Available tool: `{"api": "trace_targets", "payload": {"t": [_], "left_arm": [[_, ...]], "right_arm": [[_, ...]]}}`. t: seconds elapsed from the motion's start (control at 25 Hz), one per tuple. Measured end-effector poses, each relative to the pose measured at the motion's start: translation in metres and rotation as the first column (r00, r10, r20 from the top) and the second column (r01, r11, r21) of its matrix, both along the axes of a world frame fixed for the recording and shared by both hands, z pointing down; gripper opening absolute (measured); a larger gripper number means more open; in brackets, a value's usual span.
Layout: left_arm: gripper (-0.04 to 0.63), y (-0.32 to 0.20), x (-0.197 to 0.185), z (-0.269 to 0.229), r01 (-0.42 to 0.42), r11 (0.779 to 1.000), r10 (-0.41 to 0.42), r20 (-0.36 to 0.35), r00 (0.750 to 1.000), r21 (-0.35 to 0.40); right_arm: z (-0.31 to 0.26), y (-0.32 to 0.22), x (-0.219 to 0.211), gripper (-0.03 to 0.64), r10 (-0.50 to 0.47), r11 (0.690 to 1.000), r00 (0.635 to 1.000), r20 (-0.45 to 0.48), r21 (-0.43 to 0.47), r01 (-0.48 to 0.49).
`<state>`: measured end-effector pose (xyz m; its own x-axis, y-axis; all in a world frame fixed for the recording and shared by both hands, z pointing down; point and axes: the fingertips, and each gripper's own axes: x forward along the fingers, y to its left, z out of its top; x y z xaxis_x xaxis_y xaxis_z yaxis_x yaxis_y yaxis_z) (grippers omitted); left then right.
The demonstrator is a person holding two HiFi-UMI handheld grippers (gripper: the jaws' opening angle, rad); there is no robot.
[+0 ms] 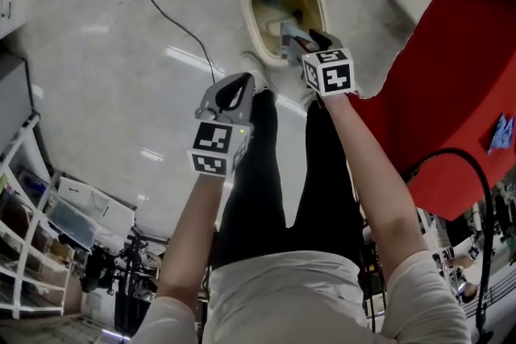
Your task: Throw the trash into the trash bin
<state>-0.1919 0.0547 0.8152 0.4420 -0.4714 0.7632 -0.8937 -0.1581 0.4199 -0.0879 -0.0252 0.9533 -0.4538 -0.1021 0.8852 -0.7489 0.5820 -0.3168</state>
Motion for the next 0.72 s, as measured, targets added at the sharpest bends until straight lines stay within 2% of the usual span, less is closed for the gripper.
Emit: {"api": "trace_targets", "payload": {"t": [0.12, 0.28, 0.52, 0.56, 0.64, 0.72], "left_arm": [[0.005, 0.005, 0.0, 0.004, -0.003, 1.0, 0.003, -0.001, 1.0, -0.013], [0.005, 0.002, -0.005, 0.001, 0.005, 1.0, -0.005, 0.006, 1.0, -0.007], [0.005, -0.003, -0.004, -0.018, 0.036, 0.999, -0.036, 0.0, 0.999, 0.026], [0.005, -0.003, -0.004, -0.022, 0.039, 0.999, -0.04, 0.003, 0.999, 0.032], [0.005, -0.001, -0.002, -0.03, 0.052, 0.998, -0.053, 0.007, 0.999, 0.038], [0.005, 0.004, 0.004, -0.042, 0.066, 0.997, -0.067, 0.004, 0.998, 0.042]], "right_arm": [[-0.004, 0.003, 0.001, 0.233, 0.004, 1.0, 1.0, 0.008, 0.003, -0.004], [-0.011, 0.002, -0.002, 0.233, -0.006, 1.0, 1.0, 0.01, -0.003, 0.006], [-0.045, 0.003, -0.004, 0.232, 0.108, 0.994, 0.992, 0.07, -0.027, -0.106], [-0.051, 0.003, -0.004, 0.222, 0.114, 0.993, 0.991, 0.074, -0.019, -0.113], [-0.065, 0.006, -0.002, 0.157, 0.12, 0.993, 0.99, 0.076, -0.002, -0.12], [-0.082, 0.012, 0.002, 0.138, 0.138, 0.99, 0.987, 0.088, 0.002, -0.138]]}}
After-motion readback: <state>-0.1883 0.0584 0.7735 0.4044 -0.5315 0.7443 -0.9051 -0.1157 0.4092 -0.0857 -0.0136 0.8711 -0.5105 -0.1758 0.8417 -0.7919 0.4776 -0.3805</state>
